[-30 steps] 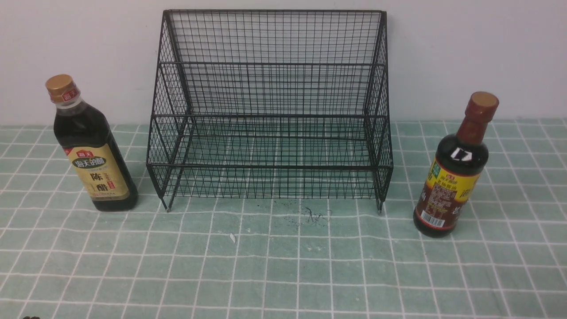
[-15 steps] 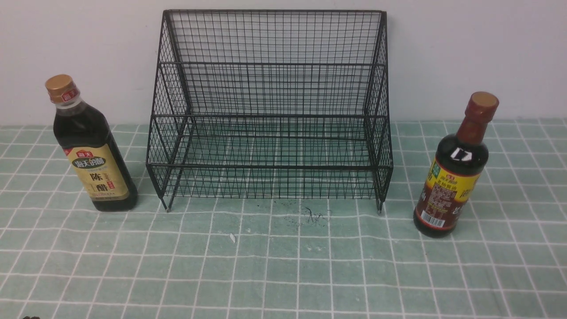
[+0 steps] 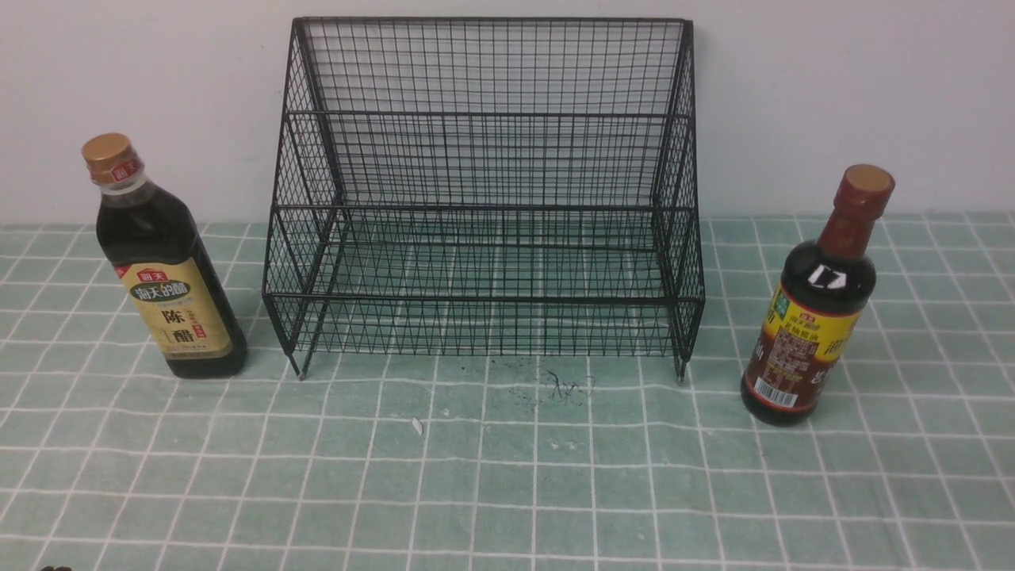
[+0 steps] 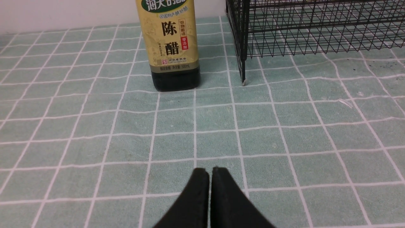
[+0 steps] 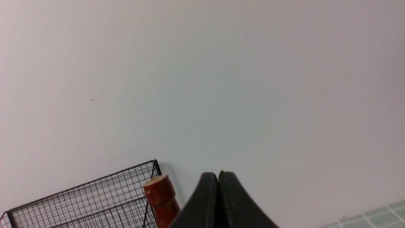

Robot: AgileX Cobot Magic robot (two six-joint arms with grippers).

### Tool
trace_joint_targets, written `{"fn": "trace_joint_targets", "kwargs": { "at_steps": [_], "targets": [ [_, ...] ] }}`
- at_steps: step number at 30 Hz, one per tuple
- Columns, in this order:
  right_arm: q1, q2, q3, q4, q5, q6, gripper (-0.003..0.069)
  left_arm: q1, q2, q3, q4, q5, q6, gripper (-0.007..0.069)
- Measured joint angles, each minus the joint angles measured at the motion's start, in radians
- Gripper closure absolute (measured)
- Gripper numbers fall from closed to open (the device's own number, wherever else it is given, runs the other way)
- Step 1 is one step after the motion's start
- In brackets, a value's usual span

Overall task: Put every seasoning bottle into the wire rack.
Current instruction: Use the right arm to grab the condiment bottle closest to it

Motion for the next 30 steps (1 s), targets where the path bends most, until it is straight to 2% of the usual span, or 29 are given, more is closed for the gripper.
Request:
{"fn": "trace_joint_targets", "kwargs": {
  "at_steps": [3,8,10,13,14,17,19,23,28,29,30],
  "targets": [
    [0.000,0.000,-0.001,-0.005,-0.054,0.056,0.0673,0.000,0.000,0.000,0.000,0.000,0.000,0.0631],
    [0.000,0.019,-0.106,-0.064,0.016,0.121,0.0673,0.000,0.000,0.000,0.000,0.000,0.000,0.0631],
    [0.000,0.114,-0.239,-0.147,0.114,0.132,0.0672,0.000,0.000,0.000,0.000,0.000,0.000,0.0631],
    [0.000,0.213,-0.330,-0.192,0.203,0.133,0.0666,0.000,0.000,0.000,0.000,0.000,0.000,0.0631],
    [0.000,0.306,-0.424,-0.213,0.318,0.133,0.0654,0.000,0.000,0.000,0.000,0.000,0.000,0.0631],
    [0.000,0.482,-0.566,-0.219,0.503,0.110,0.0621,0.000,0.000,0.000,0.000,0.000,0.000,0.0631],
    [0.000,0.568,-0.631,-0.216,0.569,0.085,0.0601,0.000,0.000,0.000,0.000,0.000,0.000,0.0631],
    [0.000,0.784,-0.796,-0.127,0.669,-0.068,0.0510,0.000,0.000,0.000,0.000,0.000,0.000,0.0631],
    [0.000,0.981,-0.984,0.106,0.807,-0.325,0.0356,0.000,0.000,0.000,0.000,0.000,0.000,0.0631],
    [0.000,0.996,-0.997,0.125,0.819,-0.335,0.0349,0.000,0.000,0.000,0.000,0.000,0.000,0.0631],
    [0.000,1.046,-1.042,0.193,0.858,-0.397,0.0300,0.000,0.000,0.000,0.000,0.000,0.000,0.0631]
  ]
}}
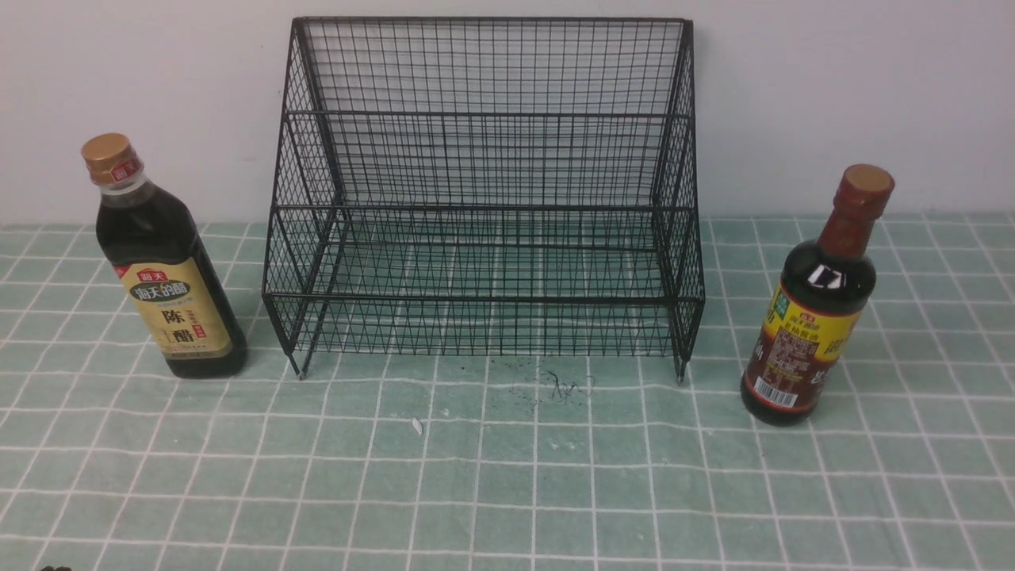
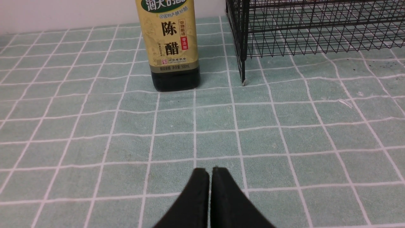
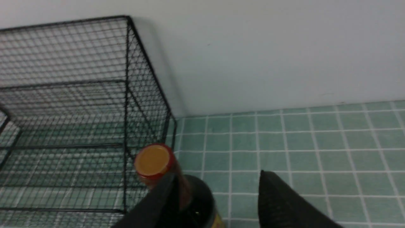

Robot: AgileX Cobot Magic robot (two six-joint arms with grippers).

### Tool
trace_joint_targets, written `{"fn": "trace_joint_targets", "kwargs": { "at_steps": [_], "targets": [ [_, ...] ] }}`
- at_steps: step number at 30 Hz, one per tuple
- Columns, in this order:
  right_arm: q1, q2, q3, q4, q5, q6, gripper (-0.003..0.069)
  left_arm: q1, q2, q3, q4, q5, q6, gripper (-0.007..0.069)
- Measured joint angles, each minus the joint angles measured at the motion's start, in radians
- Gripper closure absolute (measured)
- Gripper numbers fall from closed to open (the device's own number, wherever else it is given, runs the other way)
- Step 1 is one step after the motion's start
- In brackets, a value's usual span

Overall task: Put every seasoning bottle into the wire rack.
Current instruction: Use the right arm to grab the condiment bottle closest to it

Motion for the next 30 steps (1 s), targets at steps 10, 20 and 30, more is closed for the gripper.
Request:
{"fn": "trace_joint_targets", "kwargs": {
  "at_steps": [10,20,30],
  "targets": [
    [0.096,0.241,-0.157,0.211,0.064,-0.255,0.0111,0.000,0.000,0.000,0.000,0.000,0.000,0.0631],
    [0.141,0.380,-0.169,0.032,0.033,-0.217,0.0106,0.000,0.000,0.000,0.000,0.000,0.000,0.0631],
    [0.141,0.448,-0.170,-0.026,0.049,-0.229,0.0387,0.000,0.000,0.000,0.000,0.000,0.000,0.0631]
  ]
}}
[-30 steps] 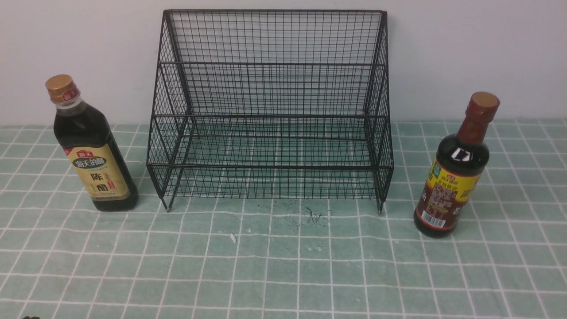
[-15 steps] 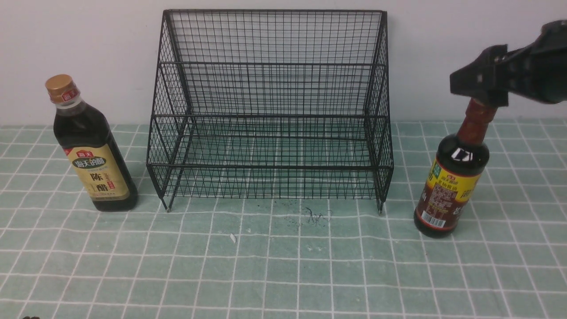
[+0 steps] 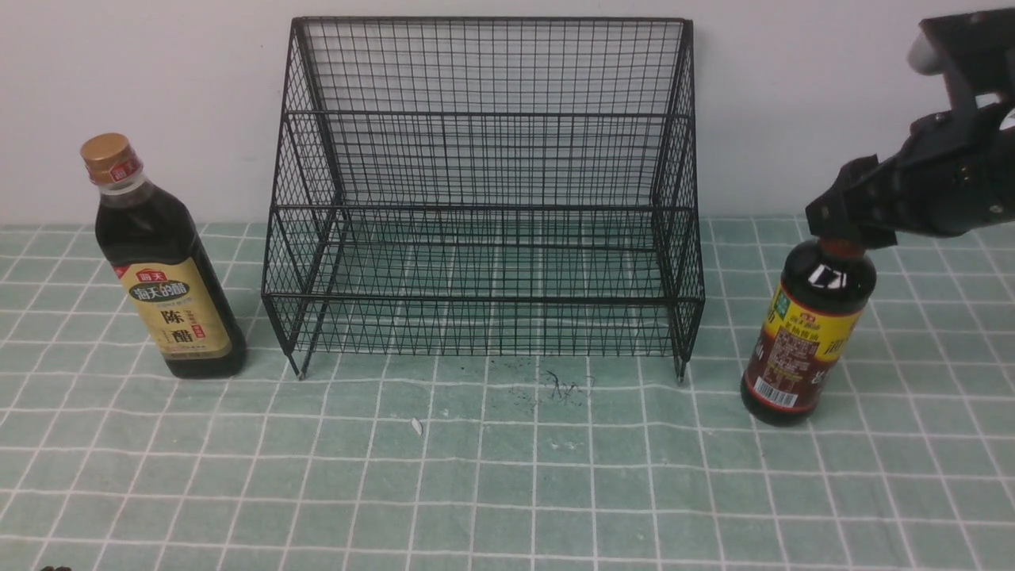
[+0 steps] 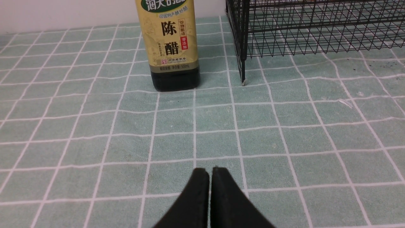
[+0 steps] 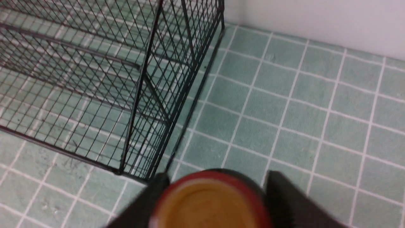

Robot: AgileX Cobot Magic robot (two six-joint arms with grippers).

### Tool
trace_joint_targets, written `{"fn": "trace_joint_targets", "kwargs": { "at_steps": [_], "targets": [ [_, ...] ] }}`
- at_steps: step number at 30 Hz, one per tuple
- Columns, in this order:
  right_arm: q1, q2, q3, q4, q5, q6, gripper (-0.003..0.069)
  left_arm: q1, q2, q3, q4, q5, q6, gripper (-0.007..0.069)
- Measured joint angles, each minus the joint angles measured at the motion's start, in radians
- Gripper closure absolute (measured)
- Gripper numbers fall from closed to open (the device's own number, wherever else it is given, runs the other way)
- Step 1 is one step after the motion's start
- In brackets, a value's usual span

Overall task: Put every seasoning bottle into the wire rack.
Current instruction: Use the right arm to grab the condiment bottle closest to it, then use the right arm to put the condiment bottle back on the shelf

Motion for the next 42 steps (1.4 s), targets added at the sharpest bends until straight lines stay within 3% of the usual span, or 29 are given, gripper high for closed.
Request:
{"fn": "trace_joint_targets", "kwargs": {
  "at_steps": [9,20,30,42],
  "targets": [
    [0.000,-0.110,0.012,0.015,0.112,-0.092,0.0382,0.000,0.000,0.000,0.000,0.000,0.000,0.0631],
    [0.002,-0.286,-0.197,0.280,0.313,-0.292,0.0382,0.000,0.000,0.000,0.000,0.000,0.000,0.0631],
    [0.009,-0.090,-0.422,0.441,0.305,-0.412,0.0383,0.000,0.000,0.000,0.000,0.000,0.000,0.0631],
    [0.121,0.215,-0.679,0.434,0.138,-0.438,0.0384,0.000,0.000,0.000,0.000,0.000,0.000,0.0631]
  ]
}}
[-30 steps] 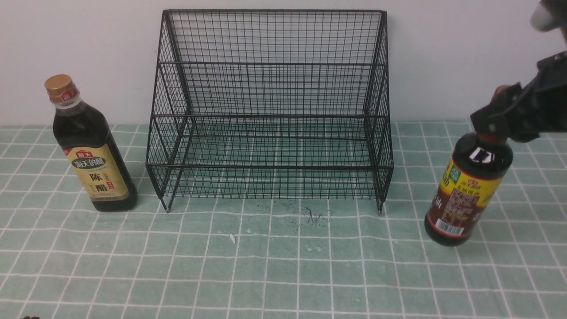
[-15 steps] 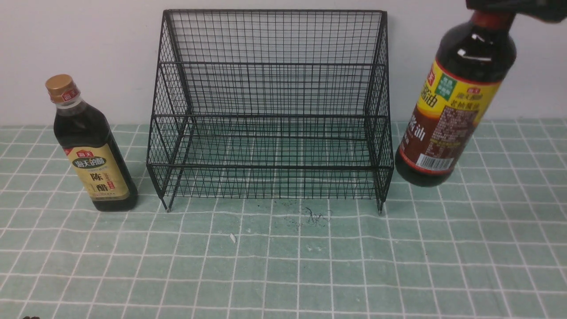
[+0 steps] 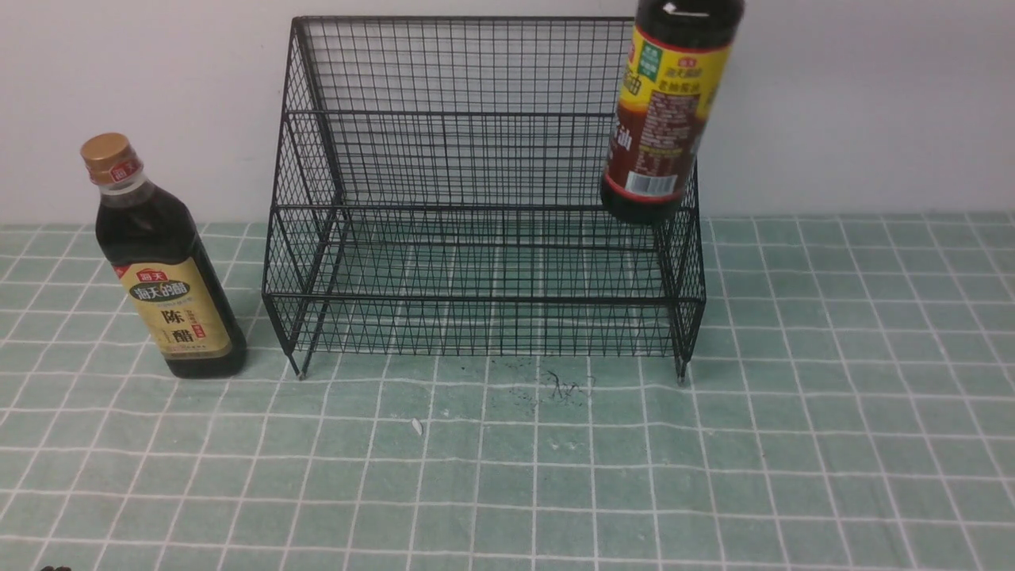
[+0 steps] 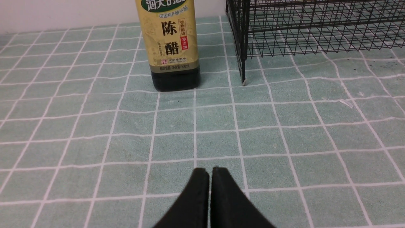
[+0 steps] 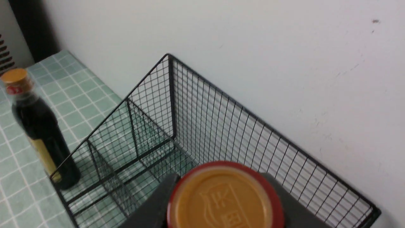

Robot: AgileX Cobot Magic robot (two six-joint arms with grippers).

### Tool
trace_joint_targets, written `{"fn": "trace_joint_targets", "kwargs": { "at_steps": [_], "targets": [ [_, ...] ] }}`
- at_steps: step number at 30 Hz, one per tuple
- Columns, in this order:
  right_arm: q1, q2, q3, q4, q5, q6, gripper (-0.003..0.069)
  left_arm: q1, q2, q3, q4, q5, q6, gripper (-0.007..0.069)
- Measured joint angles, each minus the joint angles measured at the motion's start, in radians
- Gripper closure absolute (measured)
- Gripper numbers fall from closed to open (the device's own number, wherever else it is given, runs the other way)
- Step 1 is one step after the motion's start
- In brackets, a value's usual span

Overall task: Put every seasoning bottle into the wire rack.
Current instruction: Use the right arm to put the condiment bottle back on the shelf

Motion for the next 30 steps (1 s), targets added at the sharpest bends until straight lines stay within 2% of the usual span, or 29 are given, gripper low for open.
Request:
{"fn": "trace_joint_targets", "kwargs": {
  "at_steps": [7,10,22,30],
  "targets": [
    [0.002,0.115,-0.028,-0.001,-0.134,-0.007,0.0384,0.000,0.000,0.000,0.000,0.000,0.000,0.0631],
    [0.002,0.154,-0.028,-0.001,-0.138,-0.008,0.0384,0.000,0.000,0.000,0.000,0.000,0.000,0.0631],
    [0.002,0.267,-0.032,-0.049,0.049,-0.010,0.0384,0.000,0.000,0.000,0.000,0.000,0.000,0.0631],
    [0.001,0.277,-0.043,-0.048,0.076,-0.010,0.0365,0.000,0.000,0.000,0.000,0.000,0.000,0.0631]
  ]
}}
